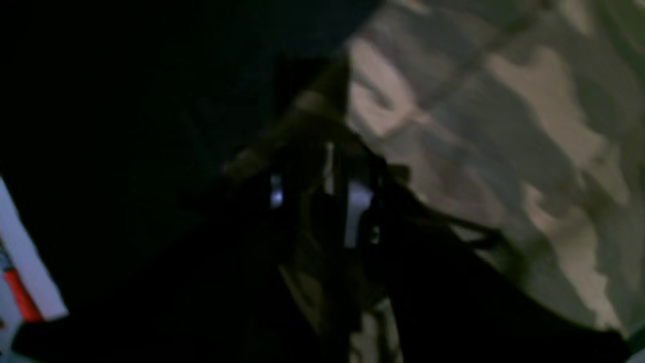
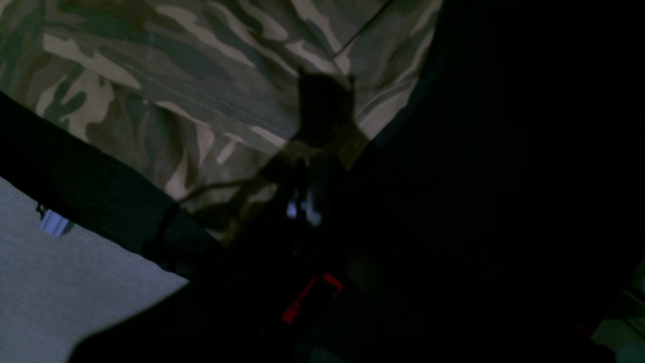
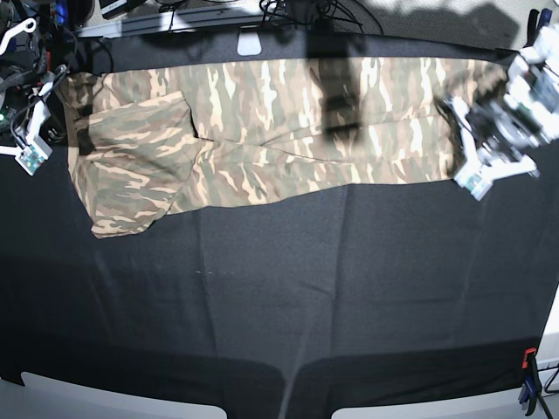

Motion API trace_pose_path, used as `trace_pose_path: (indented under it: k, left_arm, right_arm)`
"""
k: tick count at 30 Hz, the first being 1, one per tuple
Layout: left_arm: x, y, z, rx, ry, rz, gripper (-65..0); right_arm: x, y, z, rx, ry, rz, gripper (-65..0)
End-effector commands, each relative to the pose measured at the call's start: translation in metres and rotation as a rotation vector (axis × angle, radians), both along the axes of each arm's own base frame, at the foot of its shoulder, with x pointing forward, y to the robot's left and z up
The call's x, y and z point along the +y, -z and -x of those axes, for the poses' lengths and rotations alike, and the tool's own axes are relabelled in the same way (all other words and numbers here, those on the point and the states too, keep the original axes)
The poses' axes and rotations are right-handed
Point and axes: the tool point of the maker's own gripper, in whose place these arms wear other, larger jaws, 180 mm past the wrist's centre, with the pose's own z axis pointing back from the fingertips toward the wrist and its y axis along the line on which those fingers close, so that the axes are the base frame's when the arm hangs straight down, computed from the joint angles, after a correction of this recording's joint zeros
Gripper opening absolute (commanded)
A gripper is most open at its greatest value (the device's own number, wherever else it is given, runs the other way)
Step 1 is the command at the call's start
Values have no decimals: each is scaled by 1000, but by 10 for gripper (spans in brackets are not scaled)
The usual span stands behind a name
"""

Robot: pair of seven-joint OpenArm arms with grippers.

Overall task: Layout the t-shirt on the table in an organized manner, then fold the t-shirt properly
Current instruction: 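Move the left gripper along the shirt's edge toward the hem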

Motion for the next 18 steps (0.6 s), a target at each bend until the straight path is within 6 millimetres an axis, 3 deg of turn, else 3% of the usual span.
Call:
trace_pose_path:
  k: [1,4,10,18]
  left_arm:
    - [11,-9,-13,-26,-7,-10,-523]
    - [20,2,-18,48,-40,57,-523]
    - [24,26,-2,275,-46,245,-523]
    - [7,23,16,406,50,383,-523]
  right_arm:
    - [-3,-11,-6,-29,-9,19,-650]
    - [-3,-11,-6,-29,-9,19,-650]
    - [-3,-11,-6,-30,-9,18,-650]
    - [-2,-11,-6,-32,-11,12,-650]
